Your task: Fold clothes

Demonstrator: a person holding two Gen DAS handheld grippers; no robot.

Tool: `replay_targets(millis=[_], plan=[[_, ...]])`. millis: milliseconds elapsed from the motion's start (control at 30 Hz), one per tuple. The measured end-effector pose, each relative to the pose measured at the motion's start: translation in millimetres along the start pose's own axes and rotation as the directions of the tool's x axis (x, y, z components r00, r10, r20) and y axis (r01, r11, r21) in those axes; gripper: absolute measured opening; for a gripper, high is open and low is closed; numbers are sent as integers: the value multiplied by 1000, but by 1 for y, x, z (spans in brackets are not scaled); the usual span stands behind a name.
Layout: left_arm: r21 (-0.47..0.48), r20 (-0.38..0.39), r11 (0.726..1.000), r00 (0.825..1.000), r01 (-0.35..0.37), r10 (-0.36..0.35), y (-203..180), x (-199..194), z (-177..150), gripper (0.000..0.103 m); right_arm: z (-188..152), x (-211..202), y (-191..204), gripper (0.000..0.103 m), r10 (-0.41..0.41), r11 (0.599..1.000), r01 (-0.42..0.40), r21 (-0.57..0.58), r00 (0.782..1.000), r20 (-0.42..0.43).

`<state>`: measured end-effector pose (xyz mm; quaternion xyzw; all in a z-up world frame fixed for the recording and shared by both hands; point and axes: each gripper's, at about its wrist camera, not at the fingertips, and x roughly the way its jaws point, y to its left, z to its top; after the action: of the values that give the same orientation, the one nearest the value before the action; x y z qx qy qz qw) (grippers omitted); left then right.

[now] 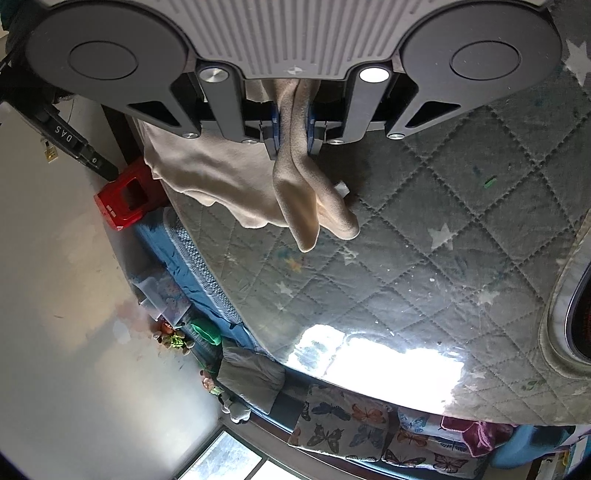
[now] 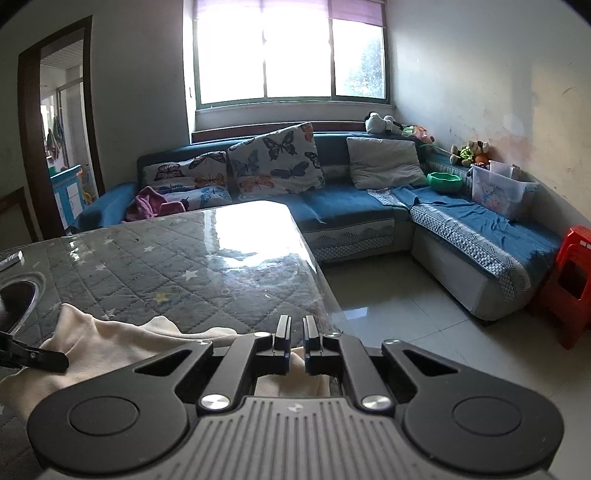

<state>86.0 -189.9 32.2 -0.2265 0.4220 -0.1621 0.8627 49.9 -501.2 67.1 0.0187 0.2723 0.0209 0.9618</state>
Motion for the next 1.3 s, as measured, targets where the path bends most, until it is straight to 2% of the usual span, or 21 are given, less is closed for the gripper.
replay_targets(millis=[233,333,400,433,467,500,633,733,1033,1300], plan=[[-9,-1,1000,1000,-26,26,7,-3,0,20,-7,8,4,9,26,1000,-26,0,999,-27],[-13,6,999,999,-39,39,10,-5,2,24,-11,12,8,19,44,999,-43,6,998,-42],[-11,21,998,998,-57,57,11,-6,3,33,-12,16,12,22,58,998,-57,7,997,-54],[-12,28,998,997,-66,67,12,-8,4,34,-13,18,13,24,65,998,-64,8,996,-60],[-16,31,997,997,-69,70,14,-9,4,35,-13,21,15,32,72,997,-71,10,995,-67],[-20,33,997,997,-71,72,16,-9,5,35,-13,23,17,35,76,997,-75,10,994,-72],[-28,40,997,996,-75,76,20,-12,9,36,-13,36,25,37,91,996,-90,5,992,-93],[-22,42,997,997,-70,71,18,-12,11,36,-13,47,30,43,91,996,-92,1,991,-103],[16,45,998,997,-64,63,6,-3,20,36,-11,74,33,50,83,996,-84,-8,988,-131],[30,32,996,996,-88,87,6,9,24,36,-9,78,30,61,74,997,-76,-14,989,-126]])
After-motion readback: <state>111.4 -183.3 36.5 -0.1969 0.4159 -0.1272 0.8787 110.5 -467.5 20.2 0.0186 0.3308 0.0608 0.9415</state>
